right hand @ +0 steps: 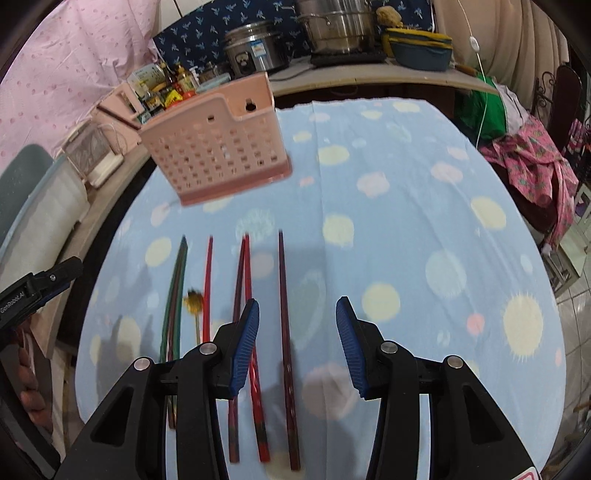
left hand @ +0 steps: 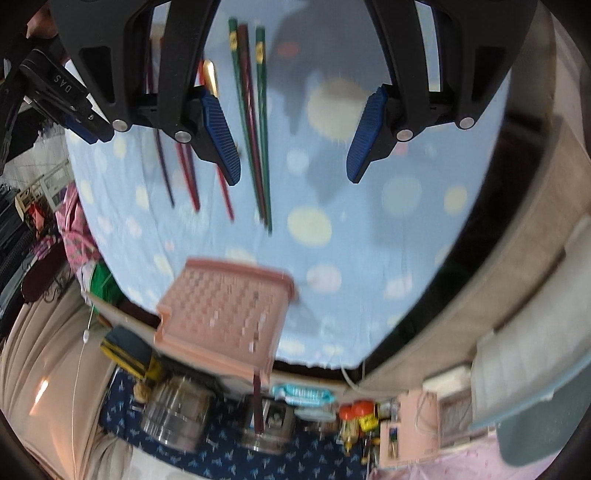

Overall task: Organize utensils
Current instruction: 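Move both open tools back down to the utensils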

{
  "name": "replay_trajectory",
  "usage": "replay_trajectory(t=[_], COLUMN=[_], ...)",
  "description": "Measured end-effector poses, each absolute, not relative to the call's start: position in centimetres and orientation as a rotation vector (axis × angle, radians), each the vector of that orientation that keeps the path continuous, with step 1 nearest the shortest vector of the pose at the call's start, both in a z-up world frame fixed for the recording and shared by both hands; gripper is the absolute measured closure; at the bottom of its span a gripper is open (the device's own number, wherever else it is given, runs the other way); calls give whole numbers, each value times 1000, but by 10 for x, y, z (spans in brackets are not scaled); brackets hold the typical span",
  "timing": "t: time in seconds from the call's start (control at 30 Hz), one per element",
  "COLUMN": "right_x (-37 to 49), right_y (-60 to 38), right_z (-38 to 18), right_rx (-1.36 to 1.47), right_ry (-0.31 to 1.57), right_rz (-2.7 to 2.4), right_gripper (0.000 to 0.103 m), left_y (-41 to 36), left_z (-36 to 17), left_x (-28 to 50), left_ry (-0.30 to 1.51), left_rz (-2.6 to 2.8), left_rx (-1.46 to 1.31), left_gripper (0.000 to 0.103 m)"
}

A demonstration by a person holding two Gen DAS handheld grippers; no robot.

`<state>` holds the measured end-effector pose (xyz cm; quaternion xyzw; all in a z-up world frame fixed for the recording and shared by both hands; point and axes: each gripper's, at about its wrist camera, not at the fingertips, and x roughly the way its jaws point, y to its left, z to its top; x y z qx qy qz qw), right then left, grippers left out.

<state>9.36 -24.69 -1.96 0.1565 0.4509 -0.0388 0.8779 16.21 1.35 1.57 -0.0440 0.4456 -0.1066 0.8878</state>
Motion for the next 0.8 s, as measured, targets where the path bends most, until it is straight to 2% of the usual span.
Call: replay_trajectory(t=[0.33,0.6,0.8], right_x=[52,34,29], right_y=[-228,-224,-220], right_z=[-52,-68,-72], right_rx=[306,316,311], right_ry=[999,1018,1018], right_rz=[-78,-64,-50], right_gripper=[60,77,79], left_y=[13,11,4], left_z=[-28,-50,-55], left_x=[122,102,95], left_ry=[1012,1045,1046], left_rz=[-230,-235,-260], left_rx=[-71,-60,-47], left_gripper=[46,47,47])
